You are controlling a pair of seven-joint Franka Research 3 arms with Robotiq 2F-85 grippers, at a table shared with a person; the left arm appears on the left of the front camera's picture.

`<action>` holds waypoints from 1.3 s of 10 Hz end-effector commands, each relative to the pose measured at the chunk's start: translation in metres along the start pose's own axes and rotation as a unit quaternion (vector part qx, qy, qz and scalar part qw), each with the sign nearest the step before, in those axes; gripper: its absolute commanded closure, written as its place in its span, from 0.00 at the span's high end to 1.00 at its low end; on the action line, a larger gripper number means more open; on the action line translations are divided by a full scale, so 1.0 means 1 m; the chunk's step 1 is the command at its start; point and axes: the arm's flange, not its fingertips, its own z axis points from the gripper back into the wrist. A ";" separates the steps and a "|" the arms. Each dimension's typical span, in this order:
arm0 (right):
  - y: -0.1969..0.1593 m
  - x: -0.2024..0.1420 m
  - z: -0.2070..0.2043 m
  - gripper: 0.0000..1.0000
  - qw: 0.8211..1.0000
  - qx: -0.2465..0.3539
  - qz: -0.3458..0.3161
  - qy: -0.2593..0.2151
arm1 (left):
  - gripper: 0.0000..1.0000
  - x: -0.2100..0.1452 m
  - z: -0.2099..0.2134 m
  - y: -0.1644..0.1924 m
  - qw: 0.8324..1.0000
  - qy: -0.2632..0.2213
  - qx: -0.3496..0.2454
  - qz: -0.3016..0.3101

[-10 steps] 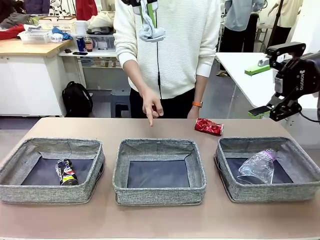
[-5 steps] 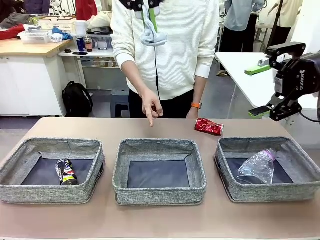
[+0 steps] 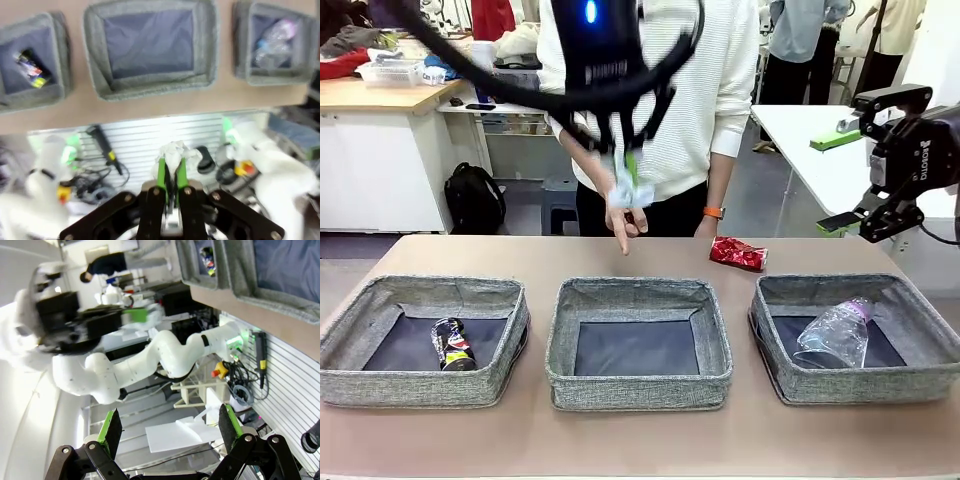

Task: Sort the waste into the appropriate baskets.
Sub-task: Place the picked waste into the Fabric basket indicated by the person.

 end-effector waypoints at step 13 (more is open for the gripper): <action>0.004 -0.001 0.000 1.00 1.000 0.009 -0.007 0.001 | 0.68 0.045 -0.136 0.037 0.997 -0.072 -0.005 0.006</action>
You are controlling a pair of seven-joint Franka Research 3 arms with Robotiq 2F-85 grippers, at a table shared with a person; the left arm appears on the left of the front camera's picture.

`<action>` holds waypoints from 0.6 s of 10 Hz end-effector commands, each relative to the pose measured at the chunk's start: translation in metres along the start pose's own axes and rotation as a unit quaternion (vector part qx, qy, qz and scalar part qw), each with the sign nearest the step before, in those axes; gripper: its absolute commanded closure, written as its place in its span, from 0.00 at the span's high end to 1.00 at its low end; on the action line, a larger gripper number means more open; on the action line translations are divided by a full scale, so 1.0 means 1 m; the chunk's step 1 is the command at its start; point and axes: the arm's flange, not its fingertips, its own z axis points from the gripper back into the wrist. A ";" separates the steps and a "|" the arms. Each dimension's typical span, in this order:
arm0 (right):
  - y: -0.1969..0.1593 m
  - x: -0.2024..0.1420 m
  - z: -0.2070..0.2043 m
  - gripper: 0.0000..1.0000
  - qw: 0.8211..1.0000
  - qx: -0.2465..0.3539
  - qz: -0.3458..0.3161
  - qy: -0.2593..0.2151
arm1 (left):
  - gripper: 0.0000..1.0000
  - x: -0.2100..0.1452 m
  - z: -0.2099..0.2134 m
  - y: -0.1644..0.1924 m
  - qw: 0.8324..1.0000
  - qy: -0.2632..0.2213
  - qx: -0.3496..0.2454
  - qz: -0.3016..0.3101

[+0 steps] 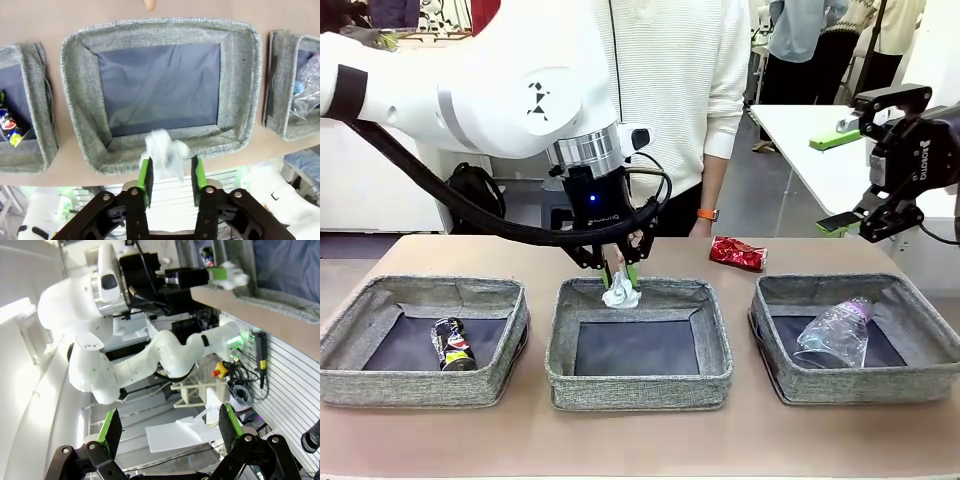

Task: Sort the waste into the appropriate baskets.
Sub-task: Place the picked waste into the Fabric basket indicated by the person.

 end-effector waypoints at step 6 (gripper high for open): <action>0.004 -0.001 -0.001 1.00 1.000 0.009 -0.007 0.001 | 1.00 0.000 0.020 0.004 0.998 0.024 -0.044 -0.027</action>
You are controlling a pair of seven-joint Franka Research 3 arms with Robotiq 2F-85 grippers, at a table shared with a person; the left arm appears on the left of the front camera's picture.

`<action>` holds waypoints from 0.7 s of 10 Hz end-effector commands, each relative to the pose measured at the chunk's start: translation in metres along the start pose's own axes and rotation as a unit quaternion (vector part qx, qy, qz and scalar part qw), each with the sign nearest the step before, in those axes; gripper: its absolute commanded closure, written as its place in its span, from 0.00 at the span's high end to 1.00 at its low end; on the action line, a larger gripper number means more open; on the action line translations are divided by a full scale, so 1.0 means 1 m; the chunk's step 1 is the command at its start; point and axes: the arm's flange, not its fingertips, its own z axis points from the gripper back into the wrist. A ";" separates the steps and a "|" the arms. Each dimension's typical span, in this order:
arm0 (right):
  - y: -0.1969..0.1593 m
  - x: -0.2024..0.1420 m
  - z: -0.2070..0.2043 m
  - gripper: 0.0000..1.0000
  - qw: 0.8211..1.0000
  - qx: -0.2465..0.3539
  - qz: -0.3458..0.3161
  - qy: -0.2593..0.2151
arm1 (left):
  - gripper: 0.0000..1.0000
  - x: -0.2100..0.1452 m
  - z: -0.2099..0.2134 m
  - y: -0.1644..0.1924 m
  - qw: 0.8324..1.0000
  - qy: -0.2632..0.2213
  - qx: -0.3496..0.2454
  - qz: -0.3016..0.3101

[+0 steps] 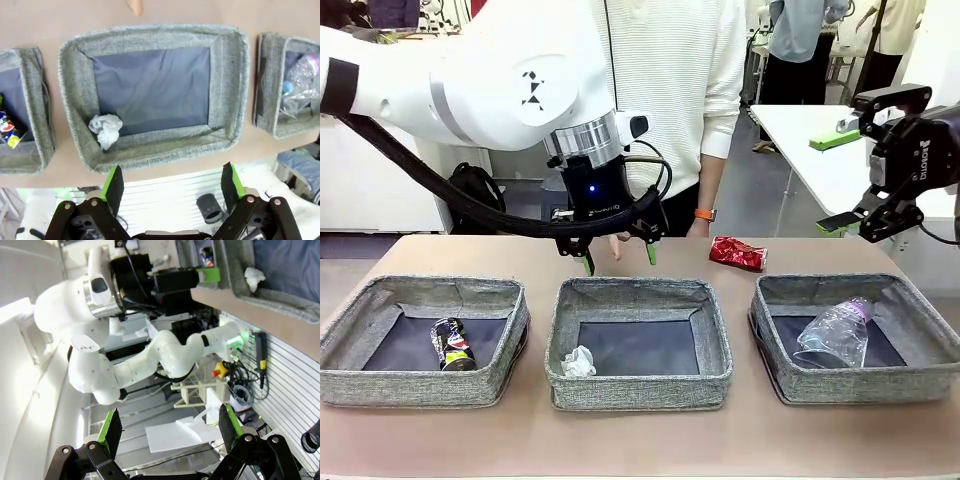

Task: Sort the waste into the appropriate baskets.
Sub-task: Place the picked waste into the Fabric basket indicated by the person.

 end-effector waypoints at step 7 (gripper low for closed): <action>0.004 -0.001 -0.001 1.00 1.000 0.009 -0.007 0.001 | 1.00 0.005 0.164 0.223 0.885 0.061 -0.426 -0.179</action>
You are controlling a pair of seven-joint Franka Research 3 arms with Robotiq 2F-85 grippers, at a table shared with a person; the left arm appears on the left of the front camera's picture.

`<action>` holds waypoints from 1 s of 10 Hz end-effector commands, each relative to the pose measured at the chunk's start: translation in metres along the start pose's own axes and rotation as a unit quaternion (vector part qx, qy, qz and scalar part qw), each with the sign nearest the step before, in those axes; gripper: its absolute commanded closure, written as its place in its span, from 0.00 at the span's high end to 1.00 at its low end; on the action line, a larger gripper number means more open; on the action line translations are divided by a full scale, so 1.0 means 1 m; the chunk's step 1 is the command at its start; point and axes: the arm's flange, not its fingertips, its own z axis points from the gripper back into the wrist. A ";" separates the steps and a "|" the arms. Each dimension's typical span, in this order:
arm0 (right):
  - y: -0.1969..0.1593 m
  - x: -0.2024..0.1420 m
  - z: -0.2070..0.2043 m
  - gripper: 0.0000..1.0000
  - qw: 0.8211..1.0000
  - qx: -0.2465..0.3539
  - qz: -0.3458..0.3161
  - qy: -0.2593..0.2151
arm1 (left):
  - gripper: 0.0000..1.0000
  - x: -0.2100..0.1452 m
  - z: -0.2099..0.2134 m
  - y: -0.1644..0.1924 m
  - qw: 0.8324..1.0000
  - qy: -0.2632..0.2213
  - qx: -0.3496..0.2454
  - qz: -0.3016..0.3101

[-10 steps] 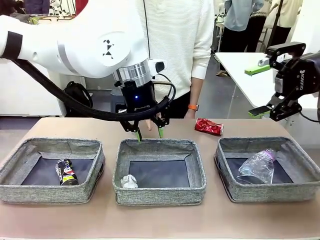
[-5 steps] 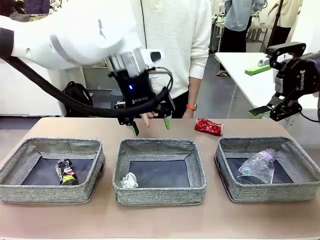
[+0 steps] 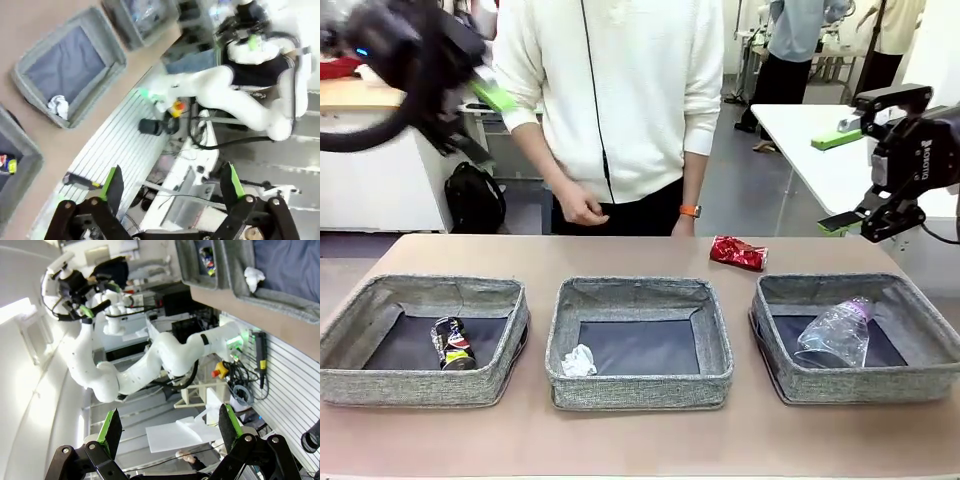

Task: Sort the waste into the appropriate baskets.
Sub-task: Place the picked waste into the Fabric basket indicated by the person.

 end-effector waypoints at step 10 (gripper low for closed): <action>0.024 -0.075 0.051 1.00 0.969 0.197 0.137 -0.052 | 1.00 -0.167 0.039 0.098 0.968 -0.148 -0.147 0.136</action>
